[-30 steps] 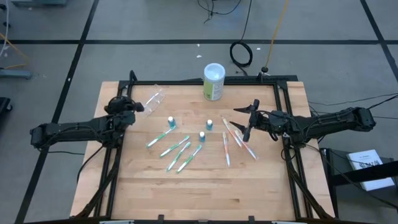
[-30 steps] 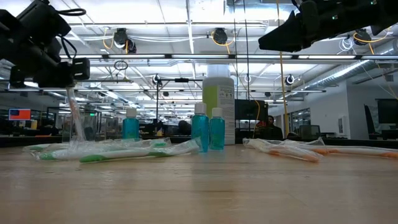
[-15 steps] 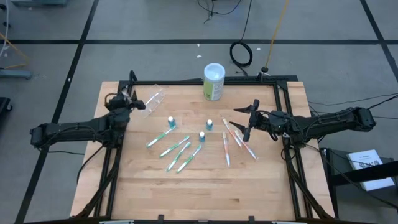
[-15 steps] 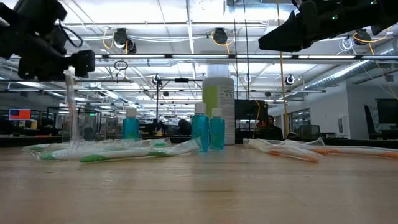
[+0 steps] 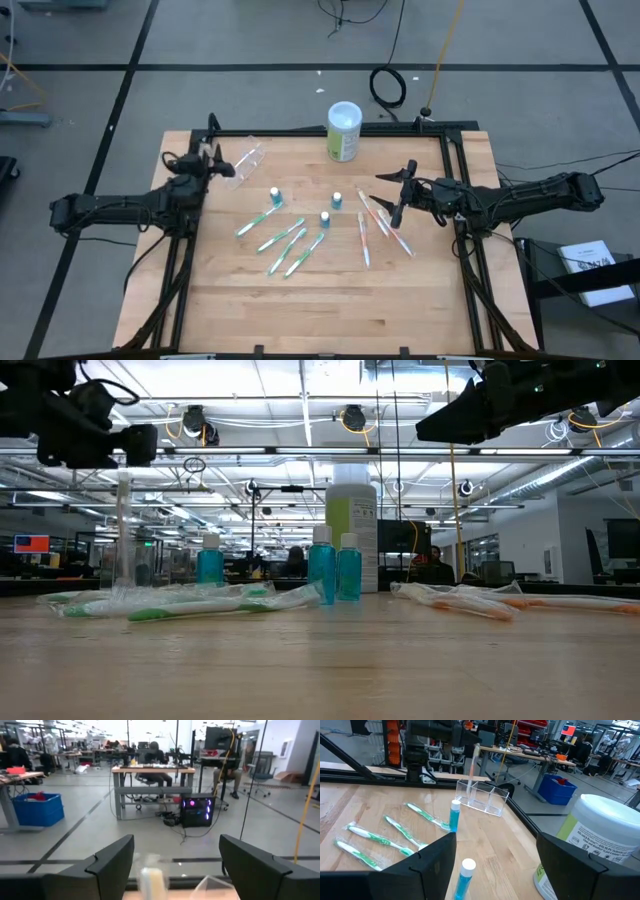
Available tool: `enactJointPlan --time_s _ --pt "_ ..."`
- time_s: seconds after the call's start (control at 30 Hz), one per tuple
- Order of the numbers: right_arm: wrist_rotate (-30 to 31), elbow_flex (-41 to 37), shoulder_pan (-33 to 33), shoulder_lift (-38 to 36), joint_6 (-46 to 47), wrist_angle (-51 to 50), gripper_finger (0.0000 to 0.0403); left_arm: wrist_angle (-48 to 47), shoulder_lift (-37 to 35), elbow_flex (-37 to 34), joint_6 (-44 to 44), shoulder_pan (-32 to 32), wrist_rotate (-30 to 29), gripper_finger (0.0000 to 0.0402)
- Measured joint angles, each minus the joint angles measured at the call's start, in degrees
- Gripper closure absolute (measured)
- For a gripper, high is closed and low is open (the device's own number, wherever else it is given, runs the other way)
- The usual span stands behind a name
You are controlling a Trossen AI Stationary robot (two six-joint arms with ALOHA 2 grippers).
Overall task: Pick & Place toothbrushing station
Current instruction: Put the orange toothbrush into the left section of the transparent organizer
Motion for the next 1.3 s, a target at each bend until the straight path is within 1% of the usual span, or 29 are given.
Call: enactJointPlan --time_s 0.23,0.33,0.4,0.47,0.53,0.6,0.67,0.73,0.8,0.87,0.93,1.03,1.1,1.17,1.3 --pt "0.00 0.00 0.00 0.00 0.00 0.00 0.0135 -15.52 0.00 0.00 -15.93 -0.02 0.00 0.0103" --pt "0.00 0.00 0.00 0.00 0.00 0.00 0.0135 -18.65 0.00 0.00 -20.34 -0.02 0.04 0.0103" --pt "0.00 0.00 0.00 0.01 0.00 0.00 0.0135 -18.25 0.00 0.01 -20.98 -0.02 0.61 0.0103" --pt "0.00 0.00 0.00 0.01 0.00 -0.05 0.0135 -14.71 -0.01 0.00 -19.65 -0.11 1.78 0.0103" --pt "0.00 0.02 0.02 0.00 0.21 -0.64 0.0135 -8.08 -0.09 0.02 -15.56 -0.57 4.10 0.0103" --pt "0.03 0.02 0.02 0.00 1.64 -2.42 0.0135 0.89 -0.09 0.02 -8.73 -1.53 7.55 0.0103" --pt "0.06 0.04 0.02 0.03 3.87 -5.57 0.0135 9.40 -0.07 0.04 -1.13 -3.13 12.29 0.0103" --pt "0.13 0.04 0.02 0.78 6.06 -8.84 0.0135 14.49 -0.04 0.38 5.43 -5.26 16.42 0.0103" --pt "0.31 0.04 0.02 1.86 8.23 -12.85 0.0135 13.14 0.00 2.20 9.22 -7.84 17.76 0.0103" --pt "0.31 0.04 0.15 3.63 11.72 -15.76 0.0135 7.95 0.11 4.79 10.11 -10.26 17.10 0.0103" --pt "0.32 0.04 0.06 6.07 15.24 -18.09 0.0135 1.57 1.50 7.64 8.26 -12.14 15.43 0.0103" --pt "0.21 0.04 -1.20 11.22 18.43 -17.87 0.0135 -6.23 4.73 11.48 3.23 -13.76 15.18 0.0103" --pt "0.12 0.04 -1.60 14.44 20.63 -19.10 0.0135 -8.30 7.63 13.25 1.30 -14.60 17.03 0.0103" --pt "0.02 0.22 -1.46 16.40 22.67 -22.67 0.0135 -9.84 10.76 13.98 1.25 -15.62 19.11 0.0103" --pt "0.07 2.29 -1.42 17.49 27.25 -30.31 0.0136 -9.87 15.75 14.77 2.77 -16.94 19.83 0.0103"
